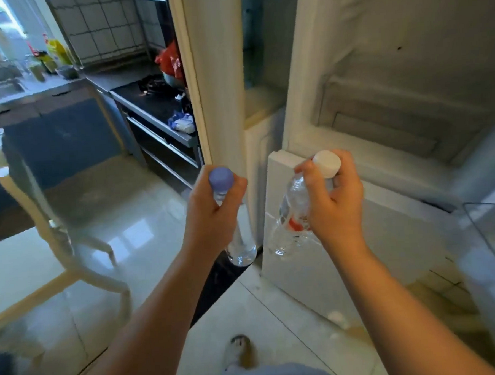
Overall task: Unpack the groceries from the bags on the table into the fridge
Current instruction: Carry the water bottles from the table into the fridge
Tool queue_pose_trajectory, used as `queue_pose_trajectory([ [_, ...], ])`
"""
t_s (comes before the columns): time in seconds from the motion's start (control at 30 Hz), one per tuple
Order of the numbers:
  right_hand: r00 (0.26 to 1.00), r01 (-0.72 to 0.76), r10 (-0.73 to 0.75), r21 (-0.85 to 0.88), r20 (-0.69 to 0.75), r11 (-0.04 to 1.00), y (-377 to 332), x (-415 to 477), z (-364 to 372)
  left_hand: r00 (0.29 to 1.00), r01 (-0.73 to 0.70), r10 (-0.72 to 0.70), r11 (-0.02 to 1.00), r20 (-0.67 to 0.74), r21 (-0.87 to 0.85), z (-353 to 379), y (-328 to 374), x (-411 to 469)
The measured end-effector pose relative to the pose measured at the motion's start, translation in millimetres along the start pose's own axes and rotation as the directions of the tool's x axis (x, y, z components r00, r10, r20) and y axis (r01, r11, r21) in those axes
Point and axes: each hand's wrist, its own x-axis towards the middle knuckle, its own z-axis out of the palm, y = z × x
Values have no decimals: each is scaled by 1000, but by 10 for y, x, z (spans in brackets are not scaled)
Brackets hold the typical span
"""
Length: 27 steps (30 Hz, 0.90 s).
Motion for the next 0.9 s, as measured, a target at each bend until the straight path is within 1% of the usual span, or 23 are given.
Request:
queue_pose_trajectory([
  [0.1,994,-5,-4,-86,-108,996,160,335,-112,992,-68,74,996,101,-55,423,-120,501],
  [0.2,979,20,-48,-144,-197,989,304,713,-200,978,-104,126,985,165,-138,843,-208,1017],
  [0.27,964,54,-99,-182,-247,982,393,991,-263,963,-154,194,966,190,-206,1107,-209,1357],
  [0.43,890,118,-221,-268,-399,956,494,1704,-458,898,-279,372,895,235,-349,1685,-11,2203],
  [0.6,807,206,-340,-310,-483,928,463,2393,-594,835,-368,504,810,220,-457,2195,277,2913],
  [0.7,765,237,-391,-341,-511,910,426,2722,-675,822,-377,536,765,192,-523,2459,438,3221],
  [0.8,747,251,-410,-349,-523,903,412,3013,-761,815,-373,552,735,179,-567,2701,558,3443],
  [0.9,748,256,-420,-360,-514,897,446,3281,-861,807,-381,565,719,170,-582,2911,659,3589],
])
